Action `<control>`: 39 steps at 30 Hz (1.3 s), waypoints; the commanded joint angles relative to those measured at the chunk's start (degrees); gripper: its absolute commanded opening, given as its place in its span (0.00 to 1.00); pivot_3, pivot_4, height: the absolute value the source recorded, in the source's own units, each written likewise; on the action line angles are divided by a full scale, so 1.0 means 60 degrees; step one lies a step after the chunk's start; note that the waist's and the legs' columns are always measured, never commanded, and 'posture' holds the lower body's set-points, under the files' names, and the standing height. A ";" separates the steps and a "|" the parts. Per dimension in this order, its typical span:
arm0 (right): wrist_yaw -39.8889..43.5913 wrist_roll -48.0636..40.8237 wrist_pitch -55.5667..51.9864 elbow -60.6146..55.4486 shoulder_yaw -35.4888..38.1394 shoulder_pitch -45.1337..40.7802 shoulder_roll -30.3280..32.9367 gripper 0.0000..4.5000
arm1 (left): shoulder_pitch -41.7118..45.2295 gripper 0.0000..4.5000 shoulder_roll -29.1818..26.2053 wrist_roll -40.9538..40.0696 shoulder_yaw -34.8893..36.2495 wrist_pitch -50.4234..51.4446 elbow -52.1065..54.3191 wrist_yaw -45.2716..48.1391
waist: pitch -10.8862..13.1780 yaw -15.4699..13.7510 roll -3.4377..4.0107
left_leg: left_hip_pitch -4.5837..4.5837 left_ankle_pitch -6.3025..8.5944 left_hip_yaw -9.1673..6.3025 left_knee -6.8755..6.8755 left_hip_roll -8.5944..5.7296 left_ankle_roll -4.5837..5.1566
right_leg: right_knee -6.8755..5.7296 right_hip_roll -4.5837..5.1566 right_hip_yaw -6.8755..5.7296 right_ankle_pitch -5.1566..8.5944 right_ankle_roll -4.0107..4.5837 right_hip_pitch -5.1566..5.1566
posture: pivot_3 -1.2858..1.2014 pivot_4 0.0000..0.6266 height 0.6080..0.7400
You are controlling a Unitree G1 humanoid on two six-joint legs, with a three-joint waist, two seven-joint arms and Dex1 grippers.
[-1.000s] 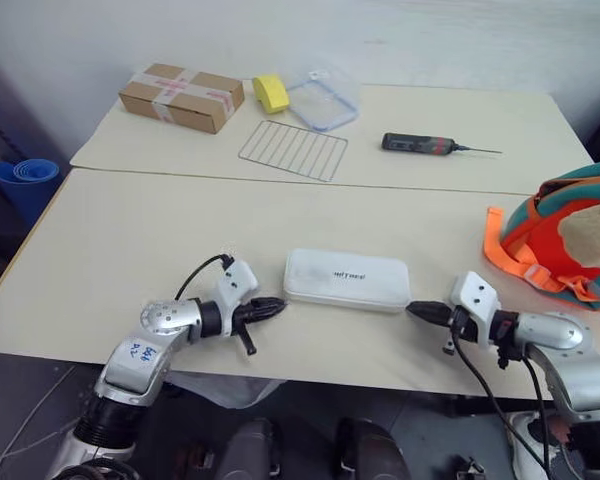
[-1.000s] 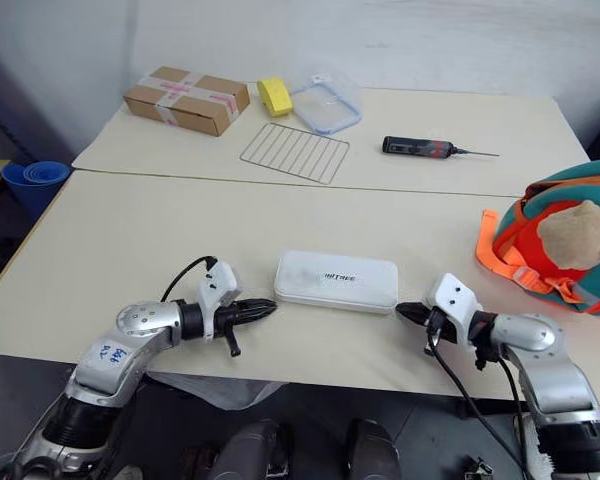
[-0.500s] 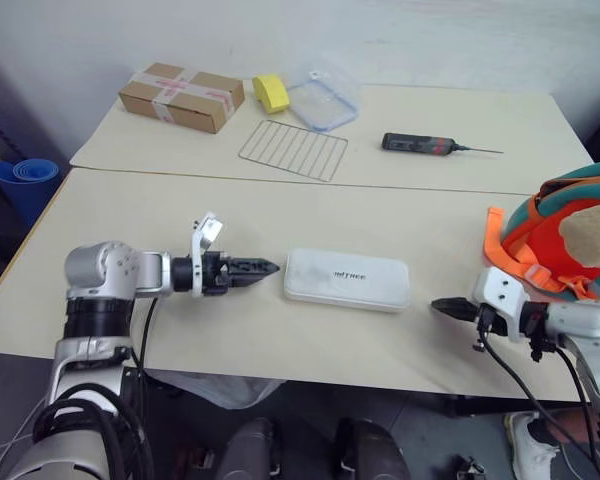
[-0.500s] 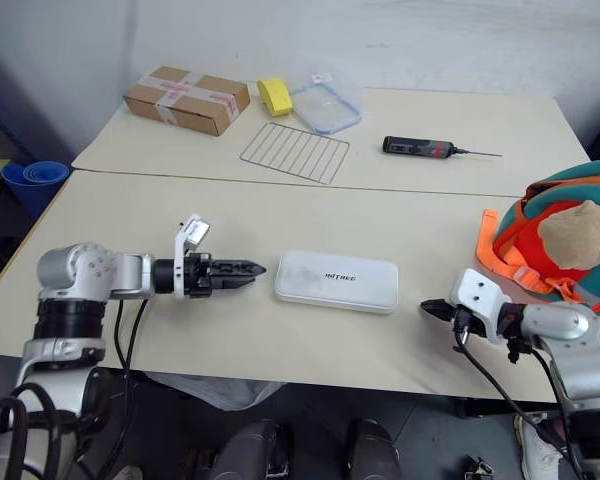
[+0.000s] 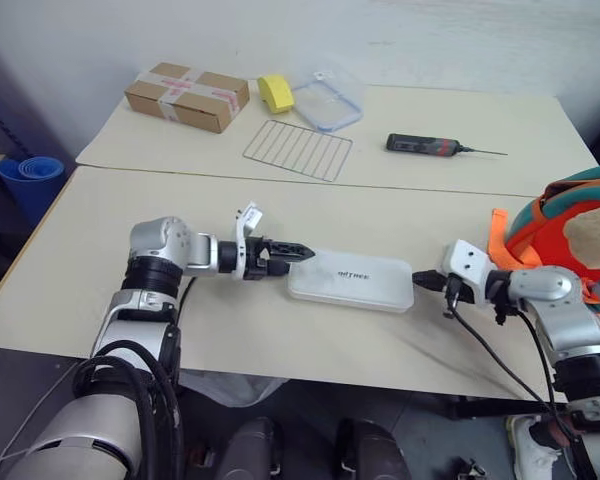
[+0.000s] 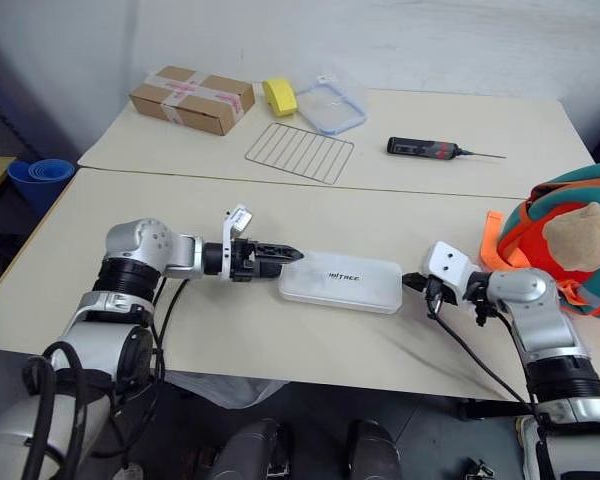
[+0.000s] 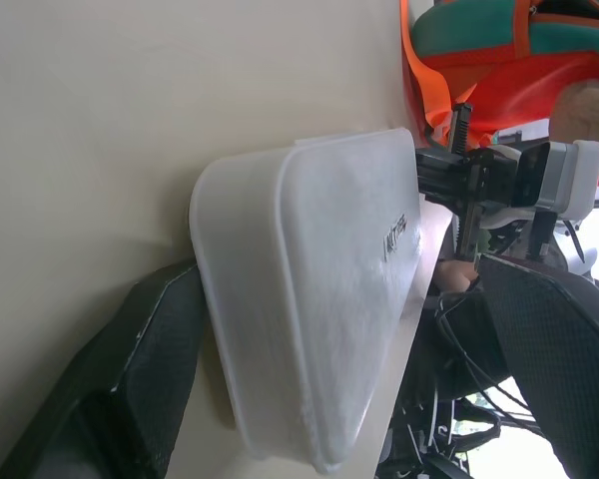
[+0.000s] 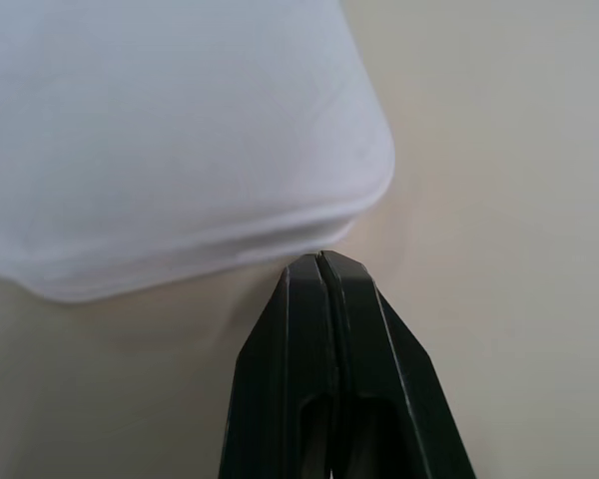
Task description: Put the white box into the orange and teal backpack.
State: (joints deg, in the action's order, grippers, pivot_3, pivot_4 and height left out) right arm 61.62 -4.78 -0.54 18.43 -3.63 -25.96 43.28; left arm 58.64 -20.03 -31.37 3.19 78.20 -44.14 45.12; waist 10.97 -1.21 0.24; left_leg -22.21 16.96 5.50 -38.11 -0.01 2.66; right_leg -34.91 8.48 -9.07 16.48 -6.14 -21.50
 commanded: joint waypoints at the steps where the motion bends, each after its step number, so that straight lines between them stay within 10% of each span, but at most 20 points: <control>1: -0.0044 -0.0001 0.0070 -0.0234 -0.0177 -0.0304 -0.0320 0.00 | 0.0096 0.99 0.0327 0.0178 -0.0511 0.0312 -0.0272 0.0231 | 0.0000 0.0007 0.0000 | 0.0000 0.0000 0.0000 0.0000 0.0001 -0.0001 | 0.0000 -0.0001 0.0000 0.0000 0.0000 0.0000 | 0.52 0.24 1.00; 5: -0.0127 -0.0017 -0.0154 -0.0587 -0.0208 -0.0366 -0.0612 0.00 | 0.0210 0.95 0.0676 0.0078 -0.0114 0.0404 -0.0401 0.0103 | 0.0000 -0.0014 0.0000 | -0.0002 -0.0001 -0.0001 -0.0002 -0.0005 0.0000 | -0.0001 0.0003 0.0002 0.0000 0.0000 0.0000 | 0.52 0.24 1.00; 16: -0.0074 -0.1969 -0.1794 -0.3167 0.1779 0.2013 -0.0162 0.12 | -0.1380 0.28 -0.0253 -0.0978 -0.0319 0.1098 0.2915 0.1198 | 0.0003 0.0005 -0.0003 | -0.0017 0.0003 -0.0012 0.0015 -0.0003 -0.0005 | 0.0010 0.0002 -0.0001 0.0000 0.0000 -0.0014 | 0.52 0.24 1.00; 28: -0.1405 -0.4172 -0.1795 -0.5166 0.8916 0.8822 -0.1396 0.99 | -0.4569 0.27 -0.1741 -0.0794 -0.0773 -0.5250 0.7297 0.4357 | 0.0009 -0.0090 0.0012 | -0.0014 0.0076 -0.0012 0.0027 0.0019 -0.0071 | 0.0108 0.0028 0.0018 0.0000 0.0003 -0.0003 | 0.52 0.24 1.00; 39: -0.1642 -0.4320 -0.1474 -0.1559 0.9815 0.7144 0.0671 0.99 | -0.4197 0.27 -0.1813 -0.0549 -0.1040 -0.6676 0.7210 0.4852 | 0.0014 0.0236 0.0031 | 0.0026 0.0061 0.0068 0.0039 0.0035 0.0010 | 0.0081 0.0012 0.0073 0.0000 0.0005 -0.0017 | 0.52 0.24 1.00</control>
State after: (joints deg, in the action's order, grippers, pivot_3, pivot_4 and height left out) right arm 51.24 -30.20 -10.12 7.43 55.74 18.19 45.34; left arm 32.44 -30.28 -33.67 -3.23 38.63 -2.91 72.87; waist 11.06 0.21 0.42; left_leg -22.03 17.33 5.96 -37.87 0.21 2.74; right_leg -34.43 8.57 -8.58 16.48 -6.11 -21.61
